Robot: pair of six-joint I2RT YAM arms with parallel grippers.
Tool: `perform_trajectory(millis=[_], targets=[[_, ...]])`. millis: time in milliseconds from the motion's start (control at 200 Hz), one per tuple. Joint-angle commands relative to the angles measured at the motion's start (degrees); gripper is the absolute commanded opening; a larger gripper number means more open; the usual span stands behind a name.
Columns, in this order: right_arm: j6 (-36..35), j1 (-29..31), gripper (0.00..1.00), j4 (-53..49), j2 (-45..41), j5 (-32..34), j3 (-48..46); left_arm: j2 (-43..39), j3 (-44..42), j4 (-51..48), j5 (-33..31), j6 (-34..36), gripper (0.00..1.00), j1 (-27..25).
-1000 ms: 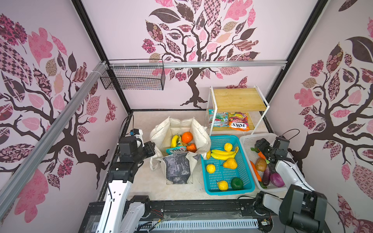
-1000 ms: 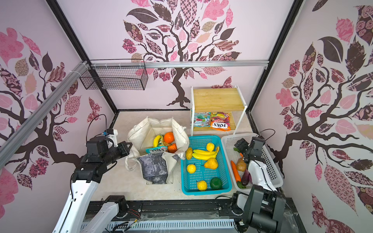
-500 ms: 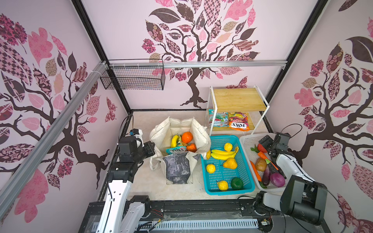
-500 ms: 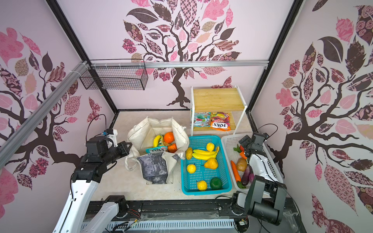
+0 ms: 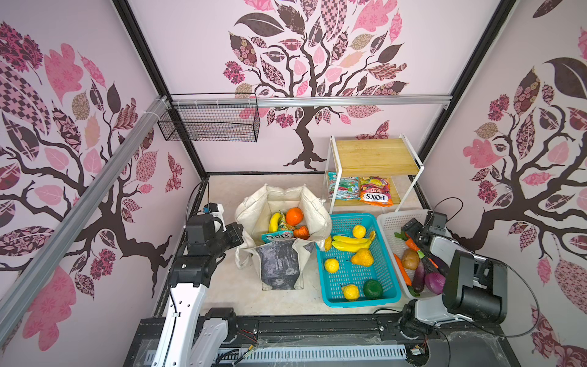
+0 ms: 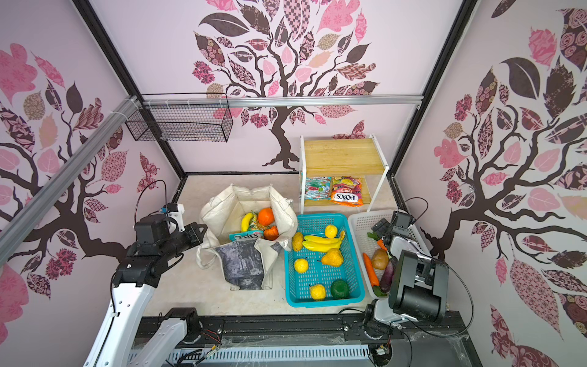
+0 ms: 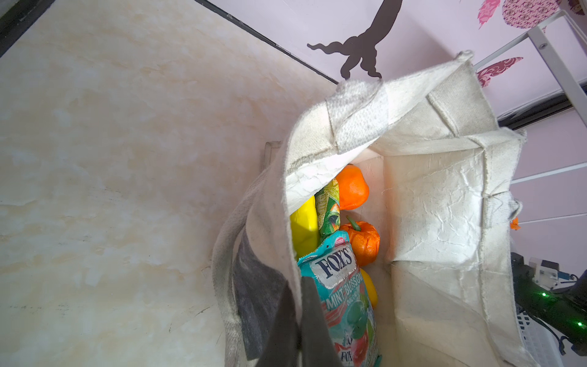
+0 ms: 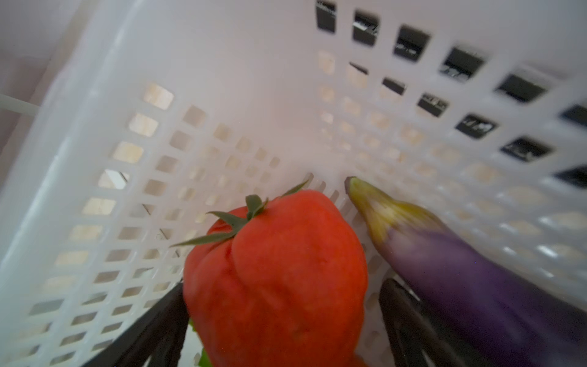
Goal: Place the food into the grocery bag and tie it
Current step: 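Lower the right gripper onto the red tomato in the white basket, then close the right gripper on the red tomato and lift it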
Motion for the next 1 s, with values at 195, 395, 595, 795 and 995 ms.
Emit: perform_trajectory(millis=[195,395,595,795,995], targets=[[1.06,-0.01,0.85,1.39,3.00,-1.13,0.88,-0.12,-1.42,1.35,1.25,0.72,0.00,1.75],[0.18,-0.01,0.89,0.21,1.97,1.60,1.46,-0.19,-1.47,1.33,1.32,0.57,0.00,1.77],[0.89,-0.01,0.91,-0.27,5.28,1.90,2.38,-0.50,-1.57,1.37,1.50,0.64,0.00,1.76],[0.91,-0.01,0.78,0.80,4.44,2.16,1.07,-0.62,-1.58,1.38,1.50,0.48,0.00,1.67],[0.46,0.13,0.72,-0.38,-0.01,1.55,0.62,-1.00,-1.57,1.38,1.50,0.47,0.00,1.69]])
